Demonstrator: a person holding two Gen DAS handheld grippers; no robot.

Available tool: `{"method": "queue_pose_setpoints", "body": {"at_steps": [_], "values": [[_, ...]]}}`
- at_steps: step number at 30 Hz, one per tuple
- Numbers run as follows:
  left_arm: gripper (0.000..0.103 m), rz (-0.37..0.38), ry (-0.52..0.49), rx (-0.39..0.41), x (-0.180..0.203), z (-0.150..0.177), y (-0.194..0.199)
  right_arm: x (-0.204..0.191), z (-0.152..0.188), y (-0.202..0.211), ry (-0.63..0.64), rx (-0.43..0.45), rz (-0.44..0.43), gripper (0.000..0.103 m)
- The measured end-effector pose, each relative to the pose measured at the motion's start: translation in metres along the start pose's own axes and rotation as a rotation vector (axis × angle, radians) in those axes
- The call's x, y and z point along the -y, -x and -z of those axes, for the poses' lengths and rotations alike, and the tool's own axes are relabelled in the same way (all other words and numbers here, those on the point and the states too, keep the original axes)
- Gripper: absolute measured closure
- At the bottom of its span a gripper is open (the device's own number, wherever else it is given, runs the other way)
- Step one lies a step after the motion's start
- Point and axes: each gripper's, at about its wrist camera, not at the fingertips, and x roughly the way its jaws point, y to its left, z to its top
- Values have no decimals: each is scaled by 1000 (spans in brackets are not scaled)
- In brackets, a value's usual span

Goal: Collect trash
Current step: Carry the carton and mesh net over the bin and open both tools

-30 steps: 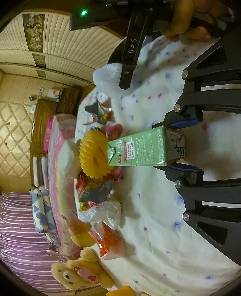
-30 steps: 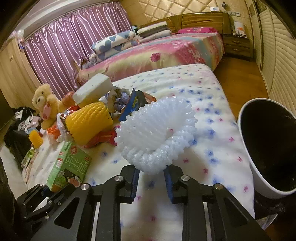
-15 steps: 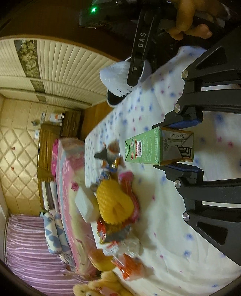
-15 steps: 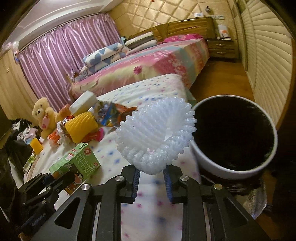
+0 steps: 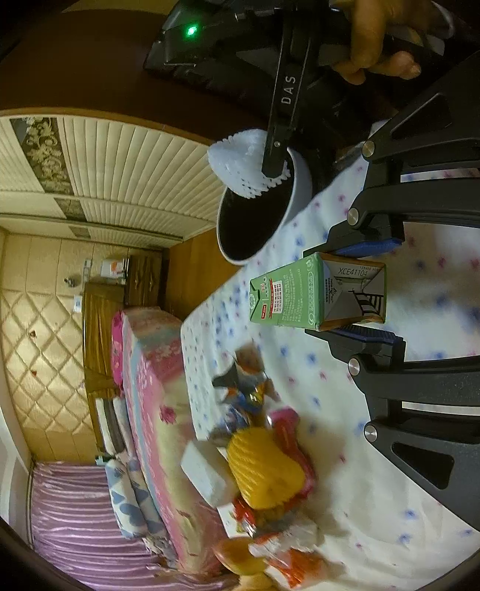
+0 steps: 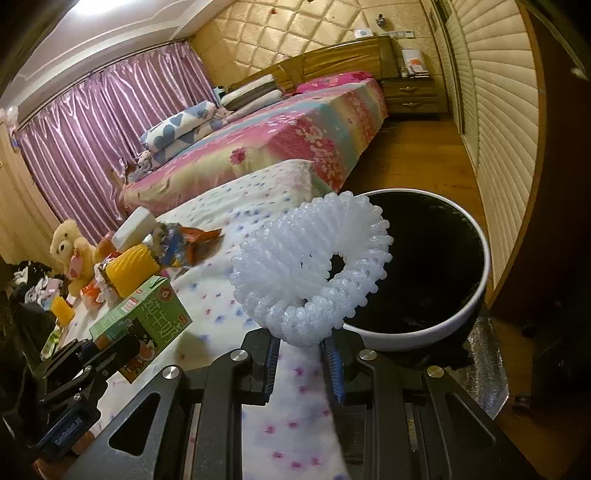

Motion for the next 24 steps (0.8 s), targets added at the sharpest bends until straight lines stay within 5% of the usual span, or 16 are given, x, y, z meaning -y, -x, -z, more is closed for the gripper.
{"method": "queue_pose_setpoints", "body": {"at_steps": [24], "values": [[73,78,-57,-18,44,-46,-82,67,-17,-19,-69,-83,15,79]]}}
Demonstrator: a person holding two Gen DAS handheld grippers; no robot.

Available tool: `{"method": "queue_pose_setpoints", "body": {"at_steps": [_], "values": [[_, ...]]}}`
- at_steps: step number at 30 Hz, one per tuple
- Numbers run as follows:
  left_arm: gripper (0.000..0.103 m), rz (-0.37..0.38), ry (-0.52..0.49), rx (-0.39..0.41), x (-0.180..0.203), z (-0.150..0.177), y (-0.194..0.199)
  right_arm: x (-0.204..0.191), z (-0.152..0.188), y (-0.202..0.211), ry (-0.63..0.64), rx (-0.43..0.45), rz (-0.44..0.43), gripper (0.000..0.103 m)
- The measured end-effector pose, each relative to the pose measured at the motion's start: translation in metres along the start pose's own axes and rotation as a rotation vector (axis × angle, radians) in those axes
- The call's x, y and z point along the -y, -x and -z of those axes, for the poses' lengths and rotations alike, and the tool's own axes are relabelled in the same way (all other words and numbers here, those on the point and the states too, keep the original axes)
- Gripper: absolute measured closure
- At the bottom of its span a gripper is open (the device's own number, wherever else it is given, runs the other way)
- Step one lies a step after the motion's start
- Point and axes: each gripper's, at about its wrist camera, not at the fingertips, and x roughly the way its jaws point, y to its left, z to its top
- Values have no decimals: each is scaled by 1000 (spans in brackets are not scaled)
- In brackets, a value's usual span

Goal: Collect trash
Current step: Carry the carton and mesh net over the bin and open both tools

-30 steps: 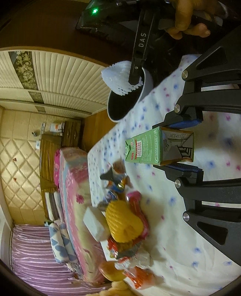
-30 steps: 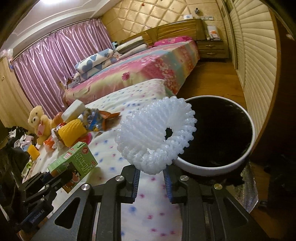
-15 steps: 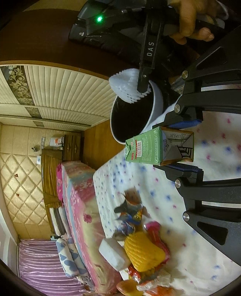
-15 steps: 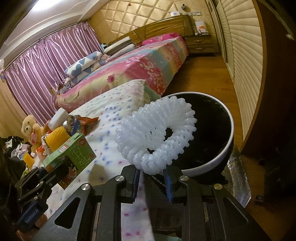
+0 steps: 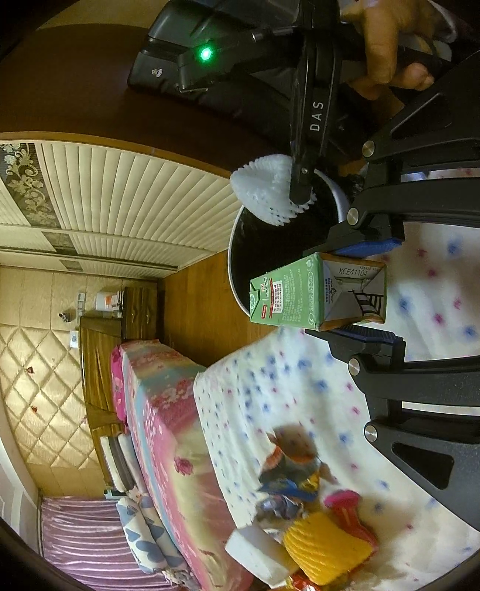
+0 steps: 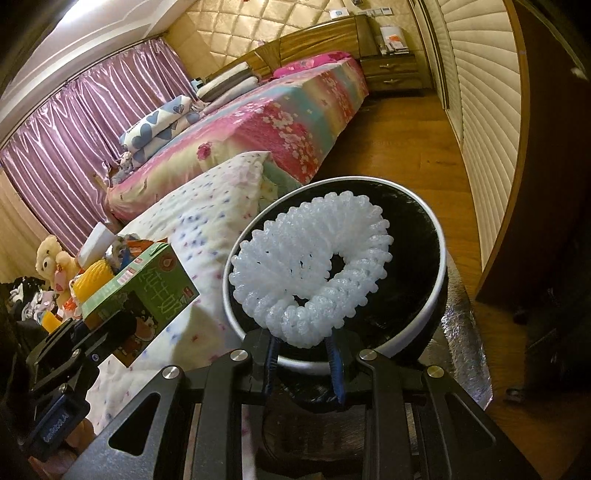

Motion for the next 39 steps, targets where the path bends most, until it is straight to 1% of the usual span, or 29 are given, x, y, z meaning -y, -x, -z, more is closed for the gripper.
{"method": "queue_pose_setpoints", "body": {"at_steps": [14,20,24,26,27,28,30,32,34,36,38,39], "values": [[73,17,-5,-33,9,-24,-48,19,-19,-20,-1,-58,-2,79],[72,22,-6,-48,12,-29,-61,24,-23,-28,3,-79,1,76],[72,31,19,-70,11,-30,-66,28,-25,-30,-4,-86,6,75],[71,35,35,-79,11,-31,-67,30,-27,-29,-12,-86,8,66],[68,31,38,-79,11,-31,-67,30,-28,-30,-16,-86,10,64],[60,25,39,-77,10,-32,-66,31,-28,-29,-19,-83,14,61],[48,9,42,-67,9,-30,-62,34,-28,-26,-29,-75,14,56],[48,8,52,-56,7,-27,-54,35,-28,-23,-37,-65,17,45],[47,0,58,-55,4,-23,-48,33,-26,-18,-36,-53,18,45],[44,-7,75,-53,-1,-16,-39,31,-27,-17,-40,-43,16,40],[40,-24,97,-52,-7,-8,-30,27,-24,-13,-46,-28,9,27],[40,-27,104,-52,-9,-6,-26,24,-23,-12,-47,-22,6,26]]}}
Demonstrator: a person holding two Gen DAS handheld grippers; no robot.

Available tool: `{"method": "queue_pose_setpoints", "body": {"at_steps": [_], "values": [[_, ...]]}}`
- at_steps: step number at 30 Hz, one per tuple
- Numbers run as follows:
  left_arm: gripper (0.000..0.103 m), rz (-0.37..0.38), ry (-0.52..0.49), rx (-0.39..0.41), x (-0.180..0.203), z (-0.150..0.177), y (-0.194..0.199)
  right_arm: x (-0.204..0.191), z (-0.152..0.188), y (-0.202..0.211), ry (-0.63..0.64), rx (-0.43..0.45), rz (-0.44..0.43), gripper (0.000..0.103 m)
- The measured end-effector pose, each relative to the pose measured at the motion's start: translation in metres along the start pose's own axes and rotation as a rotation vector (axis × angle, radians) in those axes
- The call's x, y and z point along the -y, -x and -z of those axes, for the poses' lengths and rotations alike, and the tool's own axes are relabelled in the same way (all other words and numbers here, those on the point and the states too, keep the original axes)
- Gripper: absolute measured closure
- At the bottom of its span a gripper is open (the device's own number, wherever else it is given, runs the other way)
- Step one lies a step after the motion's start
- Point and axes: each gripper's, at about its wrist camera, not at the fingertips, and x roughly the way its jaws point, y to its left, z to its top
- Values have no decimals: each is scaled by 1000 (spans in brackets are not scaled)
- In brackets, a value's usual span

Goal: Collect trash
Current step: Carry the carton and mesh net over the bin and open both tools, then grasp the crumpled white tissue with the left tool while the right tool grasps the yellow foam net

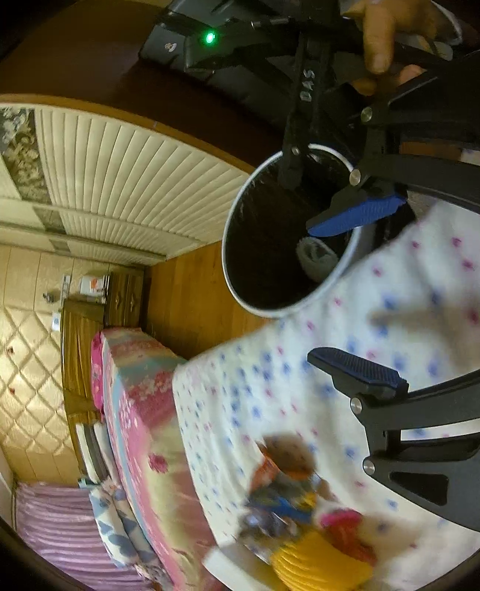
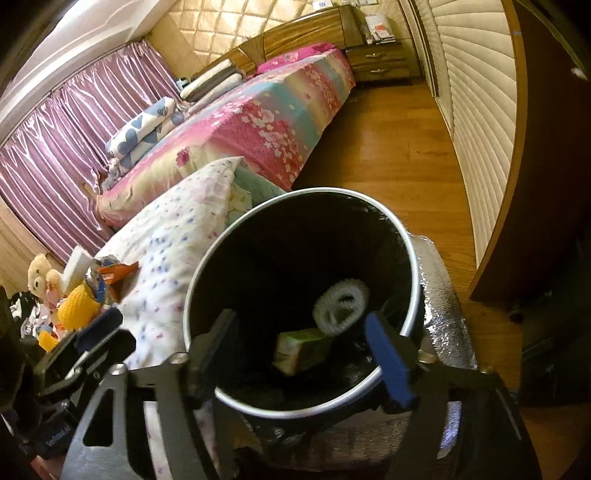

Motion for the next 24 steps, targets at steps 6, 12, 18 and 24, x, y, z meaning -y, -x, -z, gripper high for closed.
{"method": "queue_pose_setpoints", "body": {"at_steps": [6,12,18,24], "values": [[36,-38,76,5,-25,21,32,-21,11,7,-4,31,-31,16],[36,-84,133,3,-52,36,58,-51,26,5,9,45,-68,15],[36,-136,178,4,-77,50,84,-81,39,-3,43,23,-109,15],[36,-183,226,17,-103,60,108,-113,46,-9,86,13,-144,15]]}}
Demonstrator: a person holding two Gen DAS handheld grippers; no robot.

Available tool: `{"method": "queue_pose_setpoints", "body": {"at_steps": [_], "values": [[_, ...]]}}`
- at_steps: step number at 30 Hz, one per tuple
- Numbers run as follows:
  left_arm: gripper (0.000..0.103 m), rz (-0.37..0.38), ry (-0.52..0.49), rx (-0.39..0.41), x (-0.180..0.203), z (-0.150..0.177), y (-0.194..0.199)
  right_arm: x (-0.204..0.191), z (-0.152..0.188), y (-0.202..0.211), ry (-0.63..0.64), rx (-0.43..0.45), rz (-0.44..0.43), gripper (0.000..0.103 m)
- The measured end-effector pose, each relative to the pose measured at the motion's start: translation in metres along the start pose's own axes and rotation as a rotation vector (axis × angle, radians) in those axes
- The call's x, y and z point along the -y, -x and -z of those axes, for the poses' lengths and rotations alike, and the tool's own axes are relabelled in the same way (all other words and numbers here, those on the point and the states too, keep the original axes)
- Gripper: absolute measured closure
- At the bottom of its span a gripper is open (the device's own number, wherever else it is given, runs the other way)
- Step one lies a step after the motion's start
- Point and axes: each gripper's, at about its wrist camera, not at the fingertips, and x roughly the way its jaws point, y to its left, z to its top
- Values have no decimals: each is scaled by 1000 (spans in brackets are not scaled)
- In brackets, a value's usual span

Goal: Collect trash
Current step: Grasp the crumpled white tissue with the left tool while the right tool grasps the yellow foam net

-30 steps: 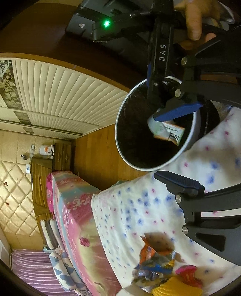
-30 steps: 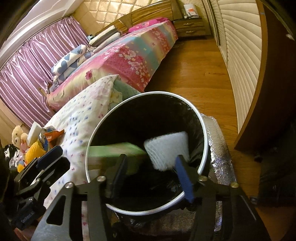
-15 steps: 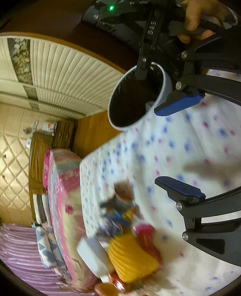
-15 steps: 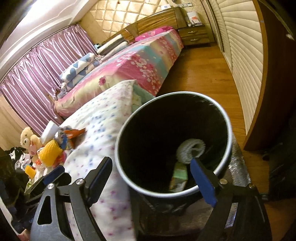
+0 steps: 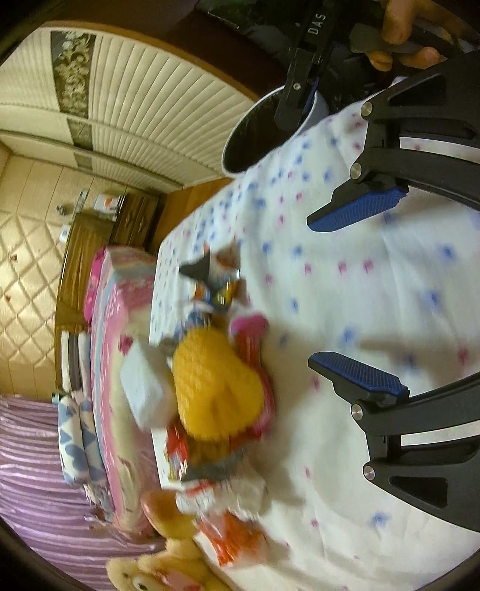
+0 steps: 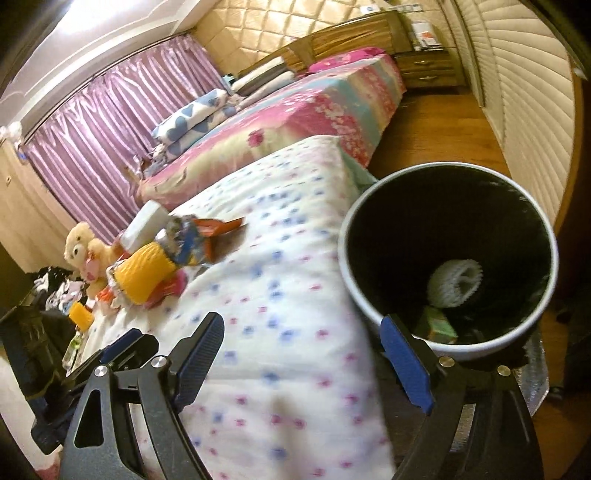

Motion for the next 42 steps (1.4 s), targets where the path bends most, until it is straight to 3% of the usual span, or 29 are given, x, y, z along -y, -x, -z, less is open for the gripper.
{"method": "queue_pose_setpoints", "body": {"at_steps": [19,29,42], "values": [[36,-141,137,15,-73,-1,20,-61,1,-42,78,-31,-50,15],[36,-210,171,30,-110,-14,20,-102,4,-58,125,-46,-125,15],[36,-141,135,22,-143,-40,0,-155,5,-88,197,-67,-167,19]]}}
